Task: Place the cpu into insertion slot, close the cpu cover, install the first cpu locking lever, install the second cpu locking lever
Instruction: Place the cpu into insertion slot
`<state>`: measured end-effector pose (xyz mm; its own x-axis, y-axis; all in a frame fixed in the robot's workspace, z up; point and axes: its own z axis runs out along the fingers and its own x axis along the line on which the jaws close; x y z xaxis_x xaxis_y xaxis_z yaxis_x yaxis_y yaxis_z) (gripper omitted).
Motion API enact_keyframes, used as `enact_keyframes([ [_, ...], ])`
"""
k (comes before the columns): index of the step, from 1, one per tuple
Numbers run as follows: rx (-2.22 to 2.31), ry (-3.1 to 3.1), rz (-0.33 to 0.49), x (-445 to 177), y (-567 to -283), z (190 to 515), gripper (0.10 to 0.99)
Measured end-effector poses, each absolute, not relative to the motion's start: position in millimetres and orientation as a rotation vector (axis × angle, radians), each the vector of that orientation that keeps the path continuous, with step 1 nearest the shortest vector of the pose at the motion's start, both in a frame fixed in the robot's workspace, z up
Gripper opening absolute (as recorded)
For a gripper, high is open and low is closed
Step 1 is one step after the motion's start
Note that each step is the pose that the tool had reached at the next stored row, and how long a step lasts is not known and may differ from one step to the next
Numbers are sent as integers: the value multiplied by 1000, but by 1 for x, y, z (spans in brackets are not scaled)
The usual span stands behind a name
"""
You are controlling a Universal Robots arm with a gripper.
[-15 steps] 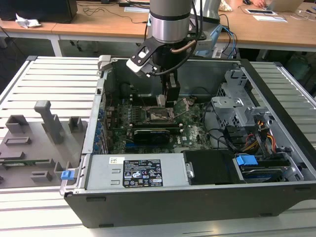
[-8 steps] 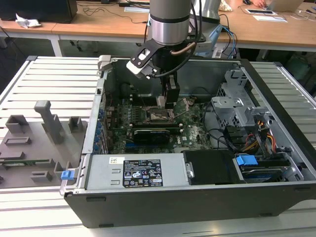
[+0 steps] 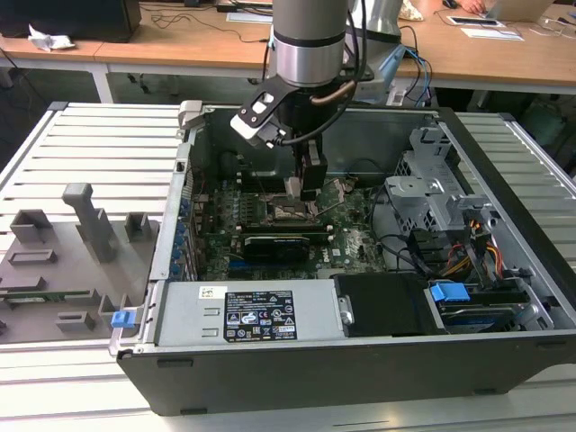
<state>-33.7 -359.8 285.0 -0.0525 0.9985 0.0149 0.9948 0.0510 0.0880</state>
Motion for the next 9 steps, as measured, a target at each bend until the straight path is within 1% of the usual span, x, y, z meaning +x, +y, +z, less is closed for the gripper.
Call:
enact_keyframes([
  [9,2127,2241,115,-34,-360,280,529],
])
